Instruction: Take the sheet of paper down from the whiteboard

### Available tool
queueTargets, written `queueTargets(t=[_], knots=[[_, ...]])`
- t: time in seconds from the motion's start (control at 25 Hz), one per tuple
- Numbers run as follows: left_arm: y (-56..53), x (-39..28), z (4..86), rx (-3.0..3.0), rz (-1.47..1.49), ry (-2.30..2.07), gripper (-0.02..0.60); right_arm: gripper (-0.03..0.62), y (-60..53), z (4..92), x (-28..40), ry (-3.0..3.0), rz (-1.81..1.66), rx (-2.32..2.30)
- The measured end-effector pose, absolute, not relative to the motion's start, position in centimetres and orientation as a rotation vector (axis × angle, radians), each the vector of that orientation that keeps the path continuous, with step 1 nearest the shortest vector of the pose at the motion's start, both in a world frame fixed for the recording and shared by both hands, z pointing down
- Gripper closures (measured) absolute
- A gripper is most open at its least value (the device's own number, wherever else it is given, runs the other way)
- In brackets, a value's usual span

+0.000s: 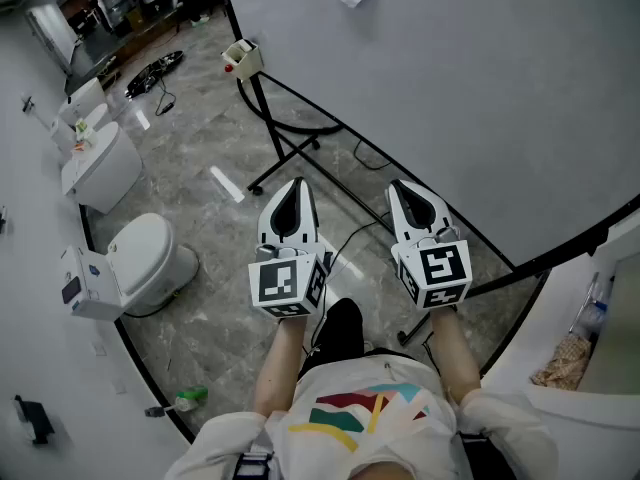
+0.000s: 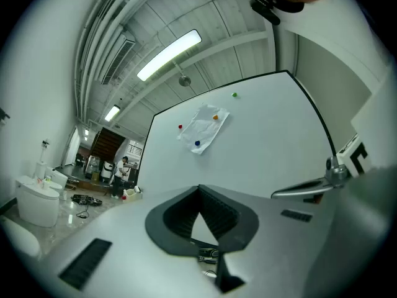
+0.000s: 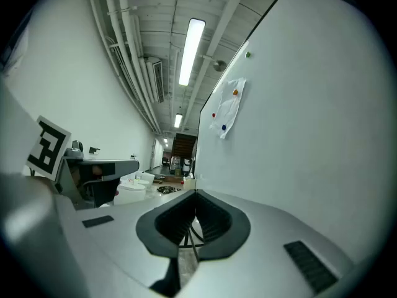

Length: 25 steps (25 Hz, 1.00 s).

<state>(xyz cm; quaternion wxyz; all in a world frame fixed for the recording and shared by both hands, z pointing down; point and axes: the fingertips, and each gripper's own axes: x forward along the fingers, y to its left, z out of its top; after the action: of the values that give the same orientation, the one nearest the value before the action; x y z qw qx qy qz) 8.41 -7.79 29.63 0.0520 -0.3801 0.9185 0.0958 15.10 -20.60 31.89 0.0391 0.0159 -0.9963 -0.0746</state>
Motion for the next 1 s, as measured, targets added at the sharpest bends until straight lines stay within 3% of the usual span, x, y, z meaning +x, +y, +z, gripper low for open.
queueTargets(t=[0.28, 0.52, 0.8, 1.0], knots=[[-11.3, 2.6, 31.5, -1.260, 0.258, 2.700, 0.538, 0.580, -23.9, 32.9, 10.8, -3.083, -0.267, 0.137], [-14.3, -10.8, 34.5, -1.372, 0.297, 2.634, 0.538, 0.580, -27.1, 37.0, 0.0, -3.101, -0.170, 0.295], [-16.6, -24.3, 32.0, -1.666, 0.334, 2.362, 0.537, 0.580, -25.5, 34.5, -10.4, -3.141, -0.191, 0.671], [-19.4, -27.5, 28.7, -1.860, 0.352, 2.146, 0.537, 0.579, -25.4, 30.4, -12.4, -3.184, -0.289, 0.957]])
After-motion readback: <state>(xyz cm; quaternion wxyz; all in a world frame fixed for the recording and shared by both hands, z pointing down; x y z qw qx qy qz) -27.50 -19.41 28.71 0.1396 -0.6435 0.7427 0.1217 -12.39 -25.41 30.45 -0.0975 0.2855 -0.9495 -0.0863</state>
